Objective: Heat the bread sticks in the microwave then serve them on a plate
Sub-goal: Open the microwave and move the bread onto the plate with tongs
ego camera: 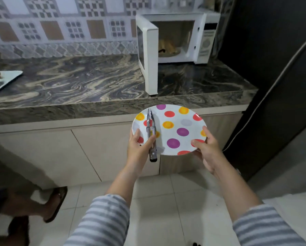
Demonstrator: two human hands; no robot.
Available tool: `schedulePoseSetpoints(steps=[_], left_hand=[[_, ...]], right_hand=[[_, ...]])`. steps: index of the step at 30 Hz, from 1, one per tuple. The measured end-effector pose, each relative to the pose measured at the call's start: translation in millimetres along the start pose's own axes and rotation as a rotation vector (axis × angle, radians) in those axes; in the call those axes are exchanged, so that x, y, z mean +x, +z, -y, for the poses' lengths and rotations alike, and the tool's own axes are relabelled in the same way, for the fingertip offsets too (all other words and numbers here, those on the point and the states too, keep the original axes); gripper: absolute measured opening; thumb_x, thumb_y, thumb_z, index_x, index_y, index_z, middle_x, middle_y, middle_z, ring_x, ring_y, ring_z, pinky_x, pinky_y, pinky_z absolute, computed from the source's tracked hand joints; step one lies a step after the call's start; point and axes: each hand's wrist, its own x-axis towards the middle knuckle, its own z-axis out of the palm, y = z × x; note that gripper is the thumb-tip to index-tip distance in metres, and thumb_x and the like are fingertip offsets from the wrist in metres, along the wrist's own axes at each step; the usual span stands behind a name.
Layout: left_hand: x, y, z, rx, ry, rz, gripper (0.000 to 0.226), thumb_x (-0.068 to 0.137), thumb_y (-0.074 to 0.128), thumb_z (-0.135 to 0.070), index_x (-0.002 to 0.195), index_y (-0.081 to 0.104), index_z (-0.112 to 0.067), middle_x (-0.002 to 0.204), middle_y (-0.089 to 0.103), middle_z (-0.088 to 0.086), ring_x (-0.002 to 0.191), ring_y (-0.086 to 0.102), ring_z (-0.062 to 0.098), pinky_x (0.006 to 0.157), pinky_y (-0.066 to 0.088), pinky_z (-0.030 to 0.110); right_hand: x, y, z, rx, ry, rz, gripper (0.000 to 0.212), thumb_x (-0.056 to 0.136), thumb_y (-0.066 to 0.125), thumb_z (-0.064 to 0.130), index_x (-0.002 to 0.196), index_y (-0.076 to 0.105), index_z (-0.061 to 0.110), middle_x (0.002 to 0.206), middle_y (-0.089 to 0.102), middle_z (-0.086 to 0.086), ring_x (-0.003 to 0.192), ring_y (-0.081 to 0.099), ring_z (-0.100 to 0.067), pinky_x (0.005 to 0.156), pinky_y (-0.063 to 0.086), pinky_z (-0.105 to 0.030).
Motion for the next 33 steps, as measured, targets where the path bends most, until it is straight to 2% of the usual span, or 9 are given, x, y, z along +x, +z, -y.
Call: schedulePoseSetpoints(steps=[4,9,13,15,20,24,27,29,33], left_hand=[[12,50,-11,-0.04,-0.015,0.044,0.072,0.084,0.072,-0.023,0.145,0.036,-0.013,0.136,0.048,0.004,0.114,0.058,0.032,0.07,0.057,0.024],[40,118,-16,-0.058,-0.022,0.058,0.079,0.082,0.074,-0.026,0.148,0.031,-0.015,0.141,0.045,-0.004,0.125,0.053,0.026,0.084,0.052,0.025],[69,171,-26,-0.098,0.008,0.035,0.069,0.084,0.072,-0.019,0.144,0.038,-0.011,0.138,0.048,0.0,0.118,0.056,0.018,0.071,0.052,0.012],[85,193,-31,-0.083,0.031,0.009,0.067,0.085,0.072,-0.019,0.143,0.039,-0.011,0.137,0.047,-0.006,0.12,0.053,0.015,0.075,0.049,0.011],[130,227,-40,-0.034,-0.012,-0.038,0.072,0.075,0.078,-0.033,0.136,0.046,-0.012,0.134,0.053,0.0,0.117,0.057,0.019,0.101,0.048,0.036],[176,244,-49,-0.048,-0.127,-0.083,0.062,0.061,0.082,-0.038,0.113,0.058,-0.014,0.113,0.068,0.012,0.099,0.067,0.026,0.092,0.053,0.046],[216,252,-50,-0.07,-0.185,-0.13,0.039,0.081,0.074,-0.019,0.113,0.059,-0.002,0.109,0.069,0.016,0.077,0.066,0.019,0.066,0.057,0.026],[245,257,-50,-0.076,-0.214,-0.154,0.03,0.083,0.073,-0.016,0.104,0.057,-0.002,0.111,0.067,0.021,0.065,0.061,0.016,0.047,0.049,0.018],[298,263,-51,-0.089,-0.228,-0.168,0.055,0.084,0.072,-0.018,0.129,0.048,0.002,0.123,0.061,0.022,0.087,0.067,0.023,0.059,0.052,0.022]], right_hand=[[18,-38,24,-0.001,-0.022,-0.048,0.076,0.087,0.061,-0.004,0.149,0.028,0.024,0.124,0.059,-0.005,0.105,0.061,-0.023,0.066,0.052,-0.031],[60,-83,64,-0.01,-0.037,-0.041,0.074,0.089,0.059,-0.005,0.149,0.028,0.023,0.128,0.057,-0.007,0.106,0.061,-0.023,0.065,0.054,-0.029],[109,-109,94,-0.036,-0.047,-0.015,0.075,0.088,0.059,-0.005,0.15,0.027,0.023,0.128,0.056,-0.007,0.105,0.061,-0.022,0.063,0.054,-0.027],[136,-118,108,-0.058,-0.049,-0.013,0.075,0.088,0.06,-0.005,0.15,0.028,0.022,0.128,0.056,-0.007,0.105,0.061,-0.023,0.065,0.054,-0.028],[200,-125,133,-0.074,-0.002,0.015,0.074,0.087,0.059,-0.008,0.149,0.029,0.02,0.128,0.055,-0.009,0.102,0.061,-0.025,0.066,0.054,-0.03],[255,-113,144,-0.036,0.068,0.043,0.074,0.086,0.057,-0.012,0.149,0.03,0.018,0.129,0.054,-0.014,0.102,0.059,-0.029,0.073,0.053,-0.038],[296,-100,150,-0.052,0.089,0.047,0.072,0.085,0.057,-0.012,0.147,0.033,0.016,0.128,0.056,-0.017,0.103,0.059,-0.03,0.073,0.053,-0.038],[323,-90,155,-0.062,0.115,0.053,0.071,0.085,0.058,-0.01,0.146,0.035,0.017,0.126,0.057,-0.018,0.102,0.061,-0.031,0.065,0.055,-0.036],[375,-68,163,-0.082,0.153,0.071,0.066,0.086,0.056,-0.011,0.144,0.038,0.016,0.127,0.055,-0.017,0.099,0.062,-0.029,0.058,0.055,-0.031]])
